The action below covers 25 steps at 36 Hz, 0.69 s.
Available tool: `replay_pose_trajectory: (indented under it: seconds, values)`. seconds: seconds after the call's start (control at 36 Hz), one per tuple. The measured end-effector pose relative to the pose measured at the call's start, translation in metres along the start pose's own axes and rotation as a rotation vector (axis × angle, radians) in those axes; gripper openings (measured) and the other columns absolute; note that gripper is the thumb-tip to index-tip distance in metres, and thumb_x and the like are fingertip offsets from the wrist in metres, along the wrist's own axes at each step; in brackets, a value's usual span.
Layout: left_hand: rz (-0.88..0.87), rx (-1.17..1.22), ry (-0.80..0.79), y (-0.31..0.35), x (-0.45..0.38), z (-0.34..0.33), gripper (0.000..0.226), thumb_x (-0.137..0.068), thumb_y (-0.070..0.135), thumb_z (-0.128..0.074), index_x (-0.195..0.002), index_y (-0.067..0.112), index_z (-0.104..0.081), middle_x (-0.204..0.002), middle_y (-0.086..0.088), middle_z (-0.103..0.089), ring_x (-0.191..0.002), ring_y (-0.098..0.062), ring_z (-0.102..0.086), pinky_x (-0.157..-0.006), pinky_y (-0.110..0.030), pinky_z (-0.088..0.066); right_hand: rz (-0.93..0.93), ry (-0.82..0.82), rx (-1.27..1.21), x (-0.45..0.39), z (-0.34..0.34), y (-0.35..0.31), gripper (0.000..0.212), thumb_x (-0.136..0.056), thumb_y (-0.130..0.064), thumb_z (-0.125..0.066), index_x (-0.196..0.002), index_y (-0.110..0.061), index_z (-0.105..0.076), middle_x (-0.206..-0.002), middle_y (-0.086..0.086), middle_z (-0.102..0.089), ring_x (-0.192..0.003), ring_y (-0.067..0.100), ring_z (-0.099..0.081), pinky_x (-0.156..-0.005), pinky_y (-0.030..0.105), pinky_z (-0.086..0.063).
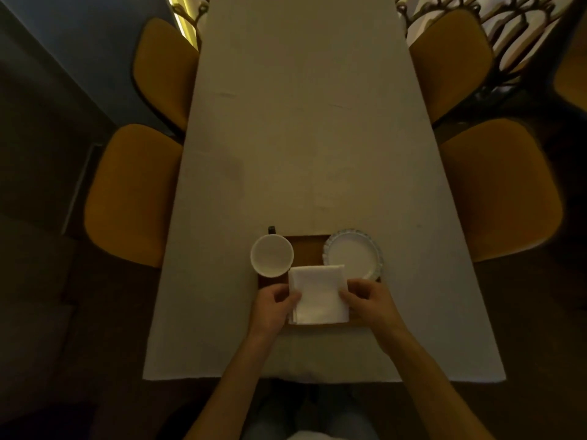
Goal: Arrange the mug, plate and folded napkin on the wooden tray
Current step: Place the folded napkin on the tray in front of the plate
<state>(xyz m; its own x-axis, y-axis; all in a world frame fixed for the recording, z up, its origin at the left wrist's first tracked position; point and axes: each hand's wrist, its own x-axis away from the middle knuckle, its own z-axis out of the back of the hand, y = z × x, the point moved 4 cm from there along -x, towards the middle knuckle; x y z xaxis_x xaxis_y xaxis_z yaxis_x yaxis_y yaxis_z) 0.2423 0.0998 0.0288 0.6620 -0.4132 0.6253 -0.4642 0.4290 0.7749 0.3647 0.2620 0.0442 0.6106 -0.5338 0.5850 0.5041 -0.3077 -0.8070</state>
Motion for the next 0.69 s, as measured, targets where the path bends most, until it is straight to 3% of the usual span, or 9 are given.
replay_pose_trajectory:
  seconds: [0.08, 0.25, 0.42, 0.58, 0.69]
  values:
    - [0.042, -0.035, -0.017, -0.021, -0.004, -0.004, 0.019, -0.085, 0.016, -0.068, -0.101, 0.006, -0.07, -0.099, -0.012, -0.072, -0.089, -0.022, -0.069, -0.071, -0.03, -0.055, -0.04, -0.011, 0.027, -0.005, 0.0, 0.021, 0.017, -0.088, -0.008, -0.066, -0.103, -0.008, -0.072, -0.101, 0.008, -0.074, -0.093, 0.021, -0.07, -0.074, 0.033, -0.06]
    - [0.127, -0.095, -0.02, -0.052, -0.015, -0.008, 0.015, -0.086, 0.018, -0.067, -0.097, 0.008, -0.071, -0.097, -0.011, -0.072, -0.088, -0.023, -0.068, -0.072, -0.033, -0.055, -0.113, 0.005, 0.117, -0.018, -0.005, 0.053, 0.013, -0.091, -0.008, -0.062, -0.099, -0.018, -0.067, -0.098, 0.0, -0.069, -0.088, 0.012, -0.065, -0.064, 0.022, -0.052]
    - [0.206, -0.125, 0.01, -0.065, -0.026, -0.01, 0.012, -0.088, 0.013, -0.064, -0.097, 0.006, -0.068, -0.095, -0.007, -0.068, -0.082, -0.016, -0.064, -0.063, -0.023, -0.049, -0.135, 0.036, 0.215, -0.035, -0.01, 0.085, 0.016, -0.091, -0.015, -0.061, -0.105, -0.019, -0.069, -0.104, 0.002, -0.07, -0.096, 0.019, -0.066, -0.085, 0.046, -0.057]
    - [0.229, -0.168, 0.07, -0.07, -0.043, -0.008, 0.028, -0.089, 0.012, -0.063, -0.115, 0.002, -0.063, -0.109, -0.009, -0.065, -0.093, -0.019, -0.061, -0.065, -0.023, -0.048, -0.145, 0.097, 0.316, -0.052, -0.016, 0.093, 0.021, -0.089, -0.018, -0.065, -0.109, -0.016, -0.07, -0.106, 0.002, -0.07, -0.097, 0.018, -0.066, -0.086, 0.045, -0.057]
    - [0.261, -0.208, 0.059, -0.067, -0.053, -0.008, 0.039, -0.085, 0.004, -0.065, -0.123, -0.001, -0.057, -0.121, -0.016, -0.061, -0.103, -0.026, -0.06, -0.081, -0.035, -0.051, -0.169, 0.135, 0.38, -0.063, -0.015, 0.096, 0.022, -0.085, -0.021, -0.069, -0.106, -0.013, -0.072, -0.104, 0.005, -0.072, -0.095, 0.022, -0.067, -0.083, 0.042, -0.056]
